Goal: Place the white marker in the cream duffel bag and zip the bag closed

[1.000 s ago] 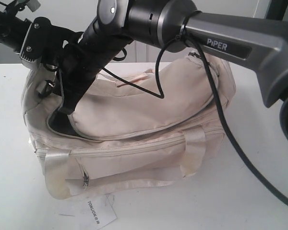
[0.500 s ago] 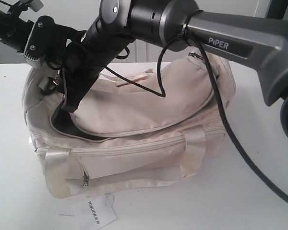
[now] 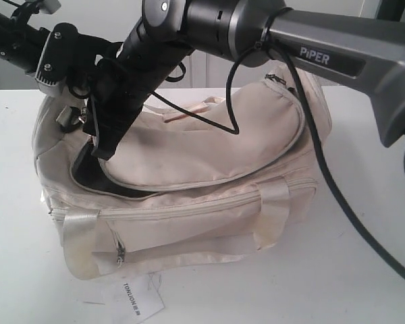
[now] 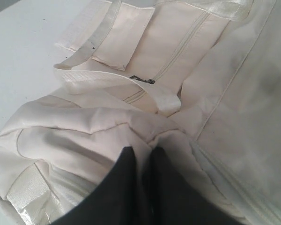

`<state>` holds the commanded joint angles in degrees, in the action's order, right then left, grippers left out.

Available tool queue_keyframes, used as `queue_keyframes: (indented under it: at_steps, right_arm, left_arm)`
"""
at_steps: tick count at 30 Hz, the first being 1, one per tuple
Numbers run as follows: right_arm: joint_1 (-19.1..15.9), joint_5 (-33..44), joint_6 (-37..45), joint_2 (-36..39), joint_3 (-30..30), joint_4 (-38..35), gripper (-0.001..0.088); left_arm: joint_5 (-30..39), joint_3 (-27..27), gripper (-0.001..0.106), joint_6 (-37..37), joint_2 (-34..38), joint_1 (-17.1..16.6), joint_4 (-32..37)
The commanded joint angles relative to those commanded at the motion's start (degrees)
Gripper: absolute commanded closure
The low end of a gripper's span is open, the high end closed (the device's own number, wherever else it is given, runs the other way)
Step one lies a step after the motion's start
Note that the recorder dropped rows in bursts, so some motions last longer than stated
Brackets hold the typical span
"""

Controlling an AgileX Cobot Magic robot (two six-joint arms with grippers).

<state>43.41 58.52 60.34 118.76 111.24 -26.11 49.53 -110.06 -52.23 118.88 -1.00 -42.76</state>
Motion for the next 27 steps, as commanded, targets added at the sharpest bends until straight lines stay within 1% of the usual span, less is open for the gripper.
queue_keyframes:
  at_steps: [14, 24, 27]
  right_arm:
    - [0.00, 4.15, -0.15, -0.10, 0.00, -1.00, 0.0868]
    - [0.00, 4.58, -0.15, -1.34, 0.00, -1.29, 0.0868]
    - [0.00, 5.64, -0.15, -1.34, 0.00, -2.37, 0.0868]
  left_arm:
    - [-0.83, 0.00, 0.105, 1.20, 0.00, 0.00, 0.00]
    - [-0.81, 0.00, 0.105, 1.30, 0.00, 0.00, 0.00]
    - [-0.95, 0.00, 0.105, 1.29, 0.00, 0.00, 0.00]
